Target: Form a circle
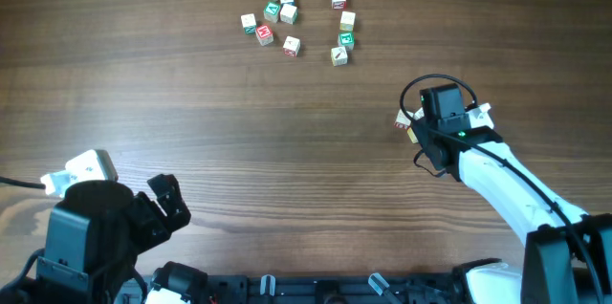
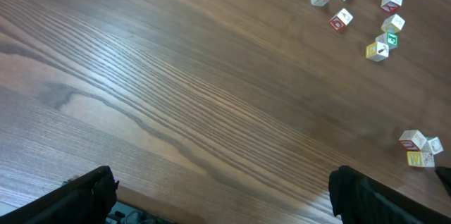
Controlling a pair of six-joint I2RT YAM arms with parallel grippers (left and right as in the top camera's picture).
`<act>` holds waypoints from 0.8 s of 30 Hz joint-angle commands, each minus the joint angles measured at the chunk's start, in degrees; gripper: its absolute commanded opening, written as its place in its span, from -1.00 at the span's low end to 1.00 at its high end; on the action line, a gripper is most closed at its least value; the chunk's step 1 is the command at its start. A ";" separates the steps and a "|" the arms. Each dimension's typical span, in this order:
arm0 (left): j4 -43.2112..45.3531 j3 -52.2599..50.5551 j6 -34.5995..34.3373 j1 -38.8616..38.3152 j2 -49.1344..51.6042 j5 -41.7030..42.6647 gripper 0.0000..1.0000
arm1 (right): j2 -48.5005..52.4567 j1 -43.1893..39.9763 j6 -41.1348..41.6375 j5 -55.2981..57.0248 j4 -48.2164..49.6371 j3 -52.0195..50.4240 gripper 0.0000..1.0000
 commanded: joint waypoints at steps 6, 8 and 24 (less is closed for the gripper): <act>0.13 0.00 -0.57 0.28 0.13 0.31 1.00 | 0.66 0.11 1.42 3.58 0.76 -0.63 -0.91; 0.13 0.00 -0.57 0.28 0.13 0.31 1.00 | 0.70 0.11 1.36 3.78 0.96 -0.61 -0.91; 0.13 0.00 -0.57 0.28 0.13 0.31 1.00 | 1.99 0.11 0.66 1.86 2.25 -0.63 -0.91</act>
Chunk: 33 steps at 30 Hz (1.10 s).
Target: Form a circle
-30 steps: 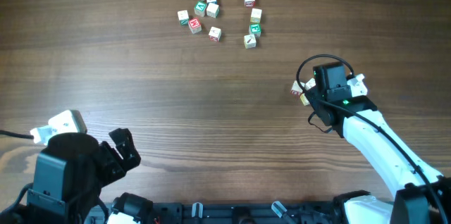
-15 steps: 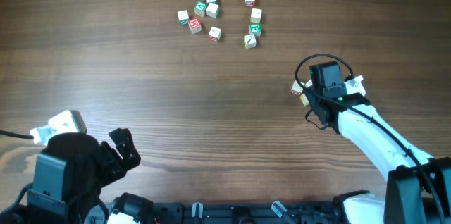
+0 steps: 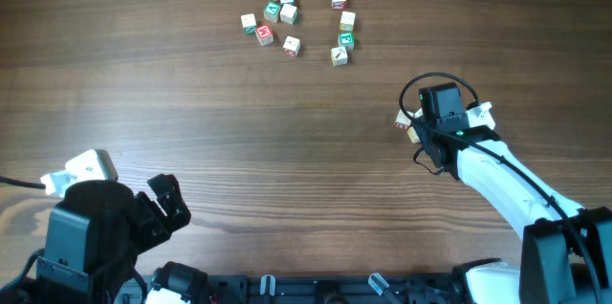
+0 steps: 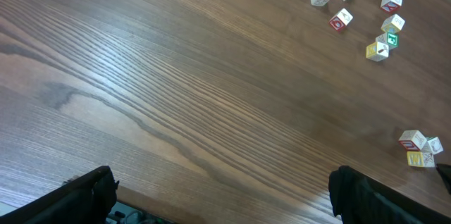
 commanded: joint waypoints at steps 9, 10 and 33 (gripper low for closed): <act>0.13 0.00 -0.57 0.26 0.13 0.28 1.00 | 0.72 0.11 -0.85 -1.73 0.48 -0.52 -0.91; 0.13 0.00 -0.57 0.26 0.13 0.28 1.00 | 0.72 0.11 -0.87 -1.86 0.44 -0.52 -0.91; 0.13 0.00 -0.57 0.26 0.13 0.28 1.00 | 0.72 0.11 -0.85 -2.89 0.00 -0.50 -0.91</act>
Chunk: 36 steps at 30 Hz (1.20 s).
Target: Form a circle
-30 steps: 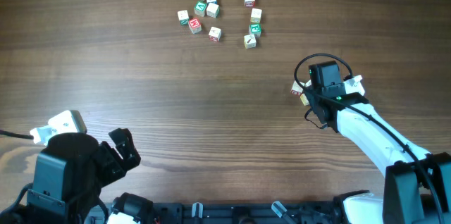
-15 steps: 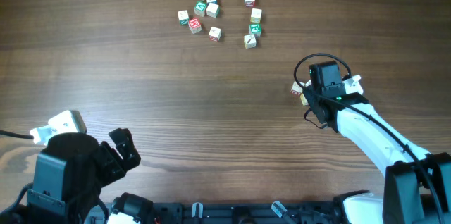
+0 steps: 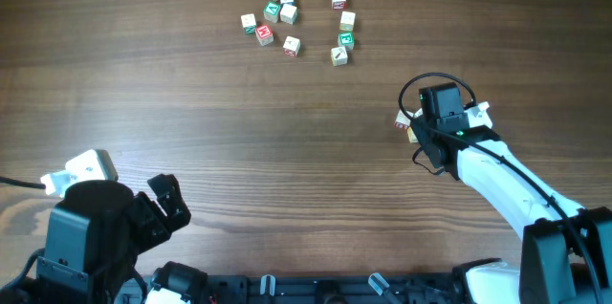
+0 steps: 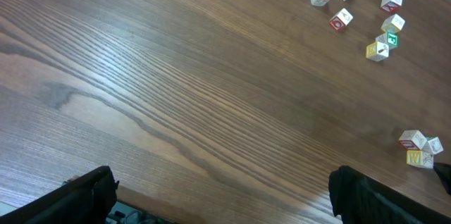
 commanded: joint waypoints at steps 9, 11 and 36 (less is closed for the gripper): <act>0.11 0.00 -0.57 0.26 0.13 0.28 1.00 | 0.68 0.11 -0.17 -0.70 -0.83 -0.46 -0.91; 0.11 0.00 -0.57 0.26 0.13 0.28 1.00 | -0.33 0.11 -0.17 0.04 -1.90 -0.42 -0.92; 0.11 0.00 -0.57 0.26 0.13 0.28 1.00 | 0.07 -7.52 -11.45 5.73 11.87 -0.42 -0.91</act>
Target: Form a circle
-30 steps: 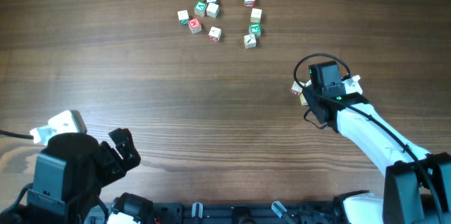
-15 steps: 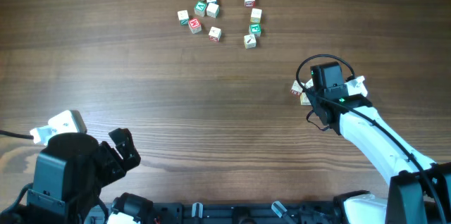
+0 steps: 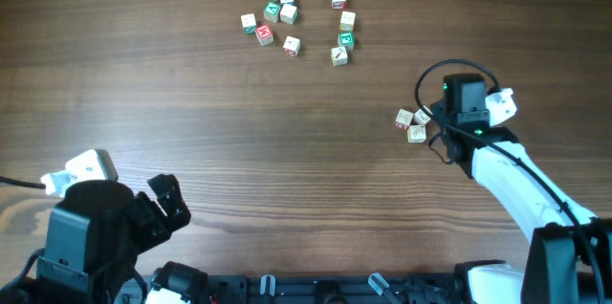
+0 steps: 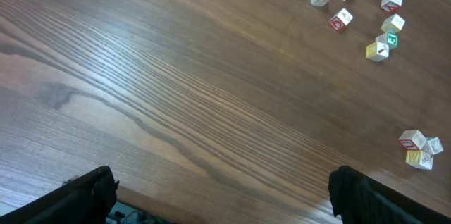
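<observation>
Small lettered cubes lie in two groups at the far side: a loose cluster (image 3: 270, 13) and, right of it, a short column (image 3: 341, 27); the left wrist view shows the cluster and the column (image 4: 386, 27) too. Three more cubes (image 3: 412, 122) sit together at mid right, also visible in the left wrist view (image 4: 420, 148). My right gripper (image 3: 440, 124) is just right of these three, apart from them; its fingers hide under the wrist. Parked at the near left edge, my left gripper (image 4: 222, 196) is open and holds nothing.
The wooden table (image 3: 239, 132) spans the view. The right arm (image 3: 507, 175) reaches in from the near right corner with a black cable loop over its wrist. The left arm's base (image 3: 96, 228) fills the near left corner.
My right wrist has moved right, off the three cubes at mid right. All three now show in full, one lying a little nearer than the other two. The left arm has not moved.
At every earlier moment my right wrist hung over the mid-right cubes, covering most of them, and barely shifted. Now it stands to their right and the three cubes lie uncovered. The far groups and my left arm stayed as they were.
</observation>
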Controlling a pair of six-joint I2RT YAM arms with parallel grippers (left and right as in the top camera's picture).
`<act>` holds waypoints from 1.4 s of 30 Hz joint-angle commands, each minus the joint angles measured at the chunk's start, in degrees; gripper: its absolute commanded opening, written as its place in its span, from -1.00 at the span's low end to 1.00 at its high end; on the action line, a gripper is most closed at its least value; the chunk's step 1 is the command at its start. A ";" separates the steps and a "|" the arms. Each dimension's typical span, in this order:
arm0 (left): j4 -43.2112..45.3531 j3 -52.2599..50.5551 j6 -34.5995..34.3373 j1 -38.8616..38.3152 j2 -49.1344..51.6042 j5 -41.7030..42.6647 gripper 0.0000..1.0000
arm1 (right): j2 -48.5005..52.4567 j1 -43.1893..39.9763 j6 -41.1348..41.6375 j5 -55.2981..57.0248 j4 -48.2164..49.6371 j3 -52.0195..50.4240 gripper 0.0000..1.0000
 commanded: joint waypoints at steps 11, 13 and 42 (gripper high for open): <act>0.15 0.00 -0.57 0.28 0.13 0.28 1.00 | 9.97 -2.47 -7.26 -7.74 16.72 0.20 -0.91; 0.15 0.00 -0.57 0.28 0.13 0.28 1.00 | 9.97 -2.47 -7.28 -11.37 17.27 0.20 -0.91; 0.15 0.00 -0.57 0.28 0.13 0.28 1.00 | 8.37 -2.58 -7.28 -14.64 12.39 0.22 -0.91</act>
